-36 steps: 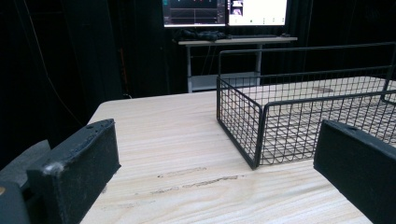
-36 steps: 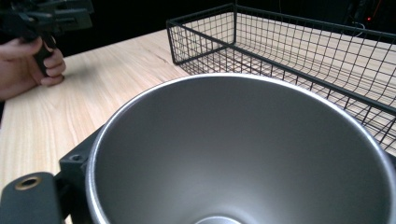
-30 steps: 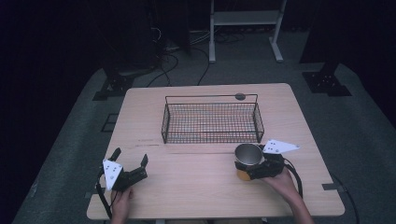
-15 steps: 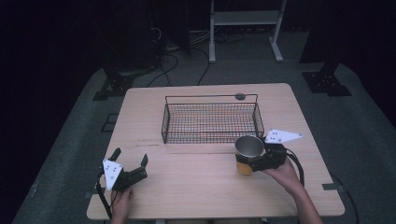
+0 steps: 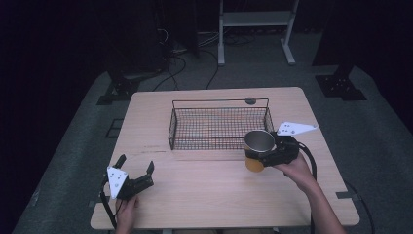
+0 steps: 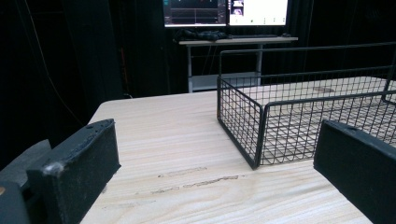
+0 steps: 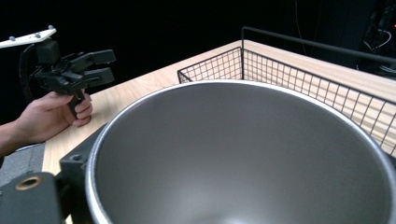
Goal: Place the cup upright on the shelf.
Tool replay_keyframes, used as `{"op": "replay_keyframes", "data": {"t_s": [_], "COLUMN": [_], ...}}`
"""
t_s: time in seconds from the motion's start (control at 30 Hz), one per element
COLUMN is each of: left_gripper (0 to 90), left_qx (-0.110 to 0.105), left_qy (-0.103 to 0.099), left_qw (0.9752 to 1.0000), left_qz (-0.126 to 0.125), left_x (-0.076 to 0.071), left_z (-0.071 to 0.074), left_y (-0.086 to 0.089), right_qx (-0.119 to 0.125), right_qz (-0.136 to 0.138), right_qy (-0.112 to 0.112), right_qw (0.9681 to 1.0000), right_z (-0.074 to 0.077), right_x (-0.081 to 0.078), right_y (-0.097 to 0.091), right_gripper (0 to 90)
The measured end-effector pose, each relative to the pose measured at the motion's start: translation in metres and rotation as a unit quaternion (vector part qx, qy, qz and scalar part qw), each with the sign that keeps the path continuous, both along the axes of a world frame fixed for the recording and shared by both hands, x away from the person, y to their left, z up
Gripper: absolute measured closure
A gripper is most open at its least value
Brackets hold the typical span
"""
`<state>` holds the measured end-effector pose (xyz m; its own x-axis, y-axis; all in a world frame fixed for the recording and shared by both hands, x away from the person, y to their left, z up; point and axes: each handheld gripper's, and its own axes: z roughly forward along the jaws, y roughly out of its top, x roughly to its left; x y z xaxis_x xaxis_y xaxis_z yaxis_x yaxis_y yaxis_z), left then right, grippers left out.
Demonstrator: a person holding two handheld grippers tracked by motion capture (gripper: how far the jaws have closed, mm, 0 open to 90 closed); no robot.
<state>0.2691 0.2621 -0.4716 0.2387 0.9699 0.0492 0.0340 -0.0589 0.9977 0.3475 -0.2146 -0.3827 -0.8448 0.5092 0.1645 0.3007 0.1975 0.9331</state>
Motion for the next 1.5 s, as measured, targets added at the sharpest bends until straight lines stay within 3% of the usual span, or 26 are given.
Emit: {"op": "replay_keyframes", "data": {"t_s": [0.37,0.7,1.17,1.5], "left_gripper": [0.0,0.0,0.0,0.0], "left_qx": [-0.002,-0.006,-0.007,-0.010], "left_qy": [0.000,0.000,0.000,0.002], "left_qw": [1.0000,1.0000,1.0000,1.0000], "left_qz": [0.001,0.000,0.001,0.002], "left_x": [0.000,0.000,0.001,0.000], "left_z": [0.000,0.000,0.000,0.000], "left_y": [0.000,0.001,0.002,0.002], "right_qx": [-0.015,-0.007,-0.014,-0.010], "right_qz": [0.006,0.007,0.008,0.004], "right_qy": [0.002,0.002,0.001,0.009], "right_qw": [0.9999,0.9999,0.9999,0.9999], "right_z": [0.018,0.033,0.047,0.052], "right_x": [0.016,0.031,0.048,0.070], "right_y": [0.007,0.010,0.017,0.023], "right_gripper": [9.3,9.3,9.3,9.3]}}
